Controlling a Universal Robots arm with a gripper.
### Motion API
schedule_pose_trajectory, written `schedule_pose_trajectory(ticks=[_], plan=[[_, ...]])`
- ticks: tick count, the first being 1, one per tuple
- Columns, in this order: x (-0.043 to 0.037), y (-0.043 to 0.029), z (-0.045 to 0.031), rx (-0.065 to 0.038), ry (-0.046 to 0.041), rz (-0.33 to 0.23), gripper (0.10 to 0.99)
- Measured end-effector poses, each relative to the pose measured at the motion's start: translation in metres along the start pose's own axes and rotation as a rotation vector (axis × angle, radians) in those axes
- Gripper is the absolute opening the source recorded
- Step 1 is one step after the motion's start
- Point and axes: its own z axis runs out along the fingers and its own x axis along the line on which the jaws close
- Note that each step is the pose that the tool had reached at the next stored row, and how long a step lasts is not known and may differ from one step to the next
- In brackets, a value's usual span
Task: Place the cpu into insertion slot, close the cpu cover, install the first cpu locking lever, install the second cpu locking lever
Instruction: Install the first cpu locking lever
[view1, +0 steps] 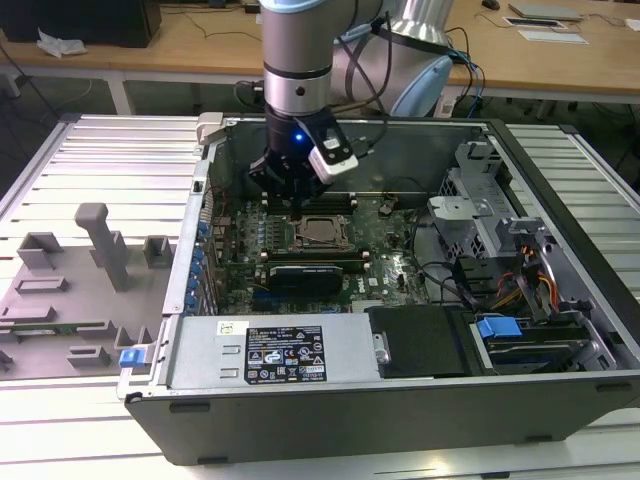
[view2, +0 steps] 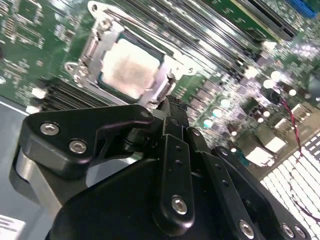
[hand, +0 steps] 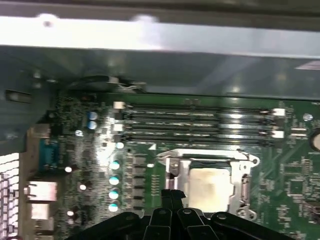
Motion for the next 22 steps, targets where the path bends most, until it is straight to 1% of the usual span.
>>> schedule_pose_trajectory(ticks=[4, 5, 8, 10, 11, 13, 15, 16, 17, 18, 20, 21, 22], plan=[[0.0130, 0.0010, -0.0002, 0.000, -0.0008, 0.000, 0.106], [0.0143, 0.0011, -0.0002, 0.000, -0.0016, 0.000, 0.106], [0.0148, 0.0012, -0.0022, 0.000, -0.0050, 0.000, 0.106], [0.0147, 0.0014, -0.0072, 0.000, -0.0096, 0.000, 0.106], [0.0146, 0.0015, -0.0114, 0.000, -0.0130, 0.000, 0.106], [0.0146, 0.0014, -0.0151, 0.001, -0.0166, 0.000, 0.106], [0.0149, 0.0015, -0.0159, 0.001, -0.0213, 0.000, 0.106], [0.0171, 0.0016, -0.0160, 0.000, -0.0259, 0.000, 0.106], [0.0186, 0.0016, -0.0161, -0.001, -0.0279, 0.000, 0.106], [0.0202, 0.0017, -0.0161, -0.003, -0.0302, 0.000, 0.106], [0.0233, 0.0018, -0.0161, -0.014, -0.0370, 0.001, 0.106], [0.0248, 0.0019, -0.0161, -0.027, -0.0414, 0.001, 0.106], [0.0256, 0.0019, -0.0161, -0.035, -0.0433, 0.001, 0.106]])
